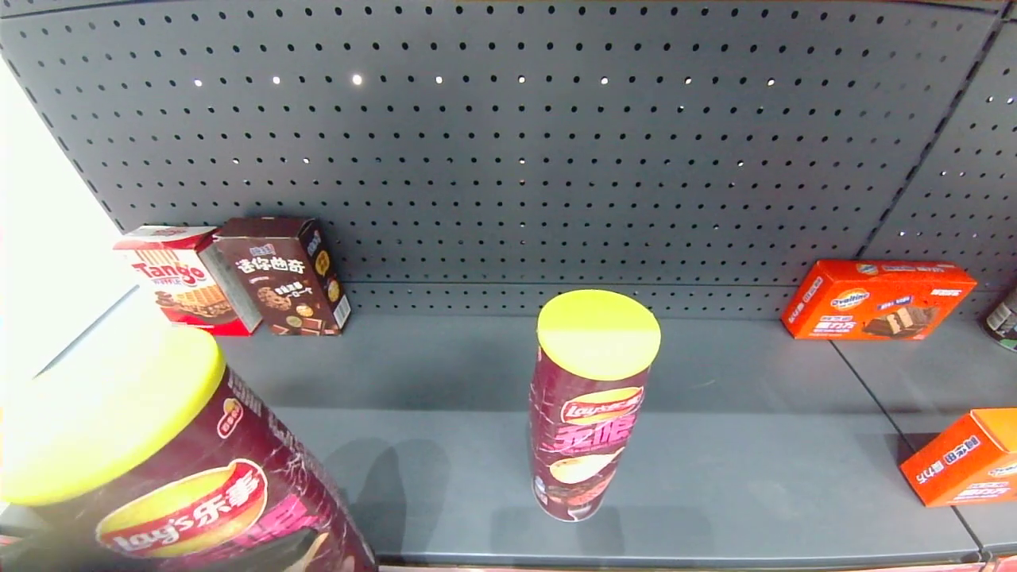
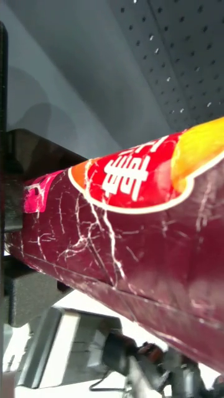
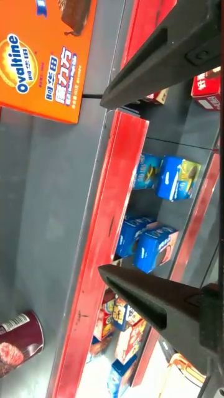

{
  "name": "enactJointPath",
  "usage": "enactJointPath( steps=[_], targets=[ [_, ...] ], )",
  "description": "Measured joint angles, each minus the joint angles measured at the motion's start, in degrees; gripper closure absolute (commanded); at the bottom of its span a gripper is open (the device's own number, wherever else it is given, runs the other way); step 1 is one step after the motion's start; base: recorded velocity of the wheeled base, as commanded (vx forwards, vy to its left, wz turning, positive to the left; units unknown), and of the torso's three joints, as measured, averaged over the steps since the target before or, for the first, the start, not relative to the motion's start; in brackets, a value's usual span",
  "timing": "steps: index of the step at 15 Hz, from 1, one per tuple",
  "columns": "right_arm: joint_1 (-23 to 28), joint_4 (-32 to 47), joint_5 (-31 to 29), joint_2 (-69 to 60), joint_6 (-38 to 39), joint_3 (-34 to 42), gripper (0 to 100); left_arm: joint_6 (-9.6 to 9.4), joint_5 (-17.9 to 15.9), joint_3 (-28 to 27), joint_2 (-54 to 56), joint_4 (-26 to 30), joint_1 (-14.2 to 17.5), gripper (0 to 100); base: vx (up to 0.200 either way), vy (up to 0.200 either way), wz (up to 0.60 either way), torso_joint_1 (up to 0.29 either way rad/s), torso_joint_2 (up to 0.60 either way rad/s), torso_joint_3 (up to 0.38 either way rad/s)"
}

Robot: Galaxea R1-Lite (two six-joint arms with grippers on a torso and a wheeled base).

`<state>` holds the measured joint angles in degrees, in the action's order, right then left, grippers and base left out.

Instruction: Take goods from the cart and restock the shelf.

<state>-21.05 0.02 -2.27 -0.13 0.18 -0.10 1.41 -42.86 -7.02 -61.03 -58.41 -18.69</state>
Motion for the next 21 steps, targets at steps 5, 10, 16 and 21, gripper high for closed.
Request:
enactJointPath(
  steps=[5, 10, 16, 21],
  targets=[
    [0.0, 0.0, 0.0, 0.0, 0.0, 0.0, 0, 0.37, 1.4, -12.1, -7.6, 0.3, 0.0, 100, 0.0, 0.0, 0.0, 0.0, 0.0, 0.0],
    [0.0, 0.0, 0.0, 0.0, 0.0, 0.0, 0, -1.04, 2.4, -25.0, -21.0, 2.0, -2.4, 100, 0.0, 0.0, 0.0, 0.0, 0.0, 0.0],
    [0.0, 0.0, 0.0, 0.0, 0.0, 0.0, 0, -2.96, 2.3, -38.0, -34.8, 2.4, -5.8, 100, 0.0, 0.0, 0.0, 0.0, 0.0, 0.0],
    [0.0, 0.0, 0.0, 0.0, 0.0, 0.0, 0, -3.22, 2.2, -47.2, -44.7, 2.4, -5.4, 100, 0.0, 0.0, 0.0, 0.0, 0.0, 0.0]
  ],
)
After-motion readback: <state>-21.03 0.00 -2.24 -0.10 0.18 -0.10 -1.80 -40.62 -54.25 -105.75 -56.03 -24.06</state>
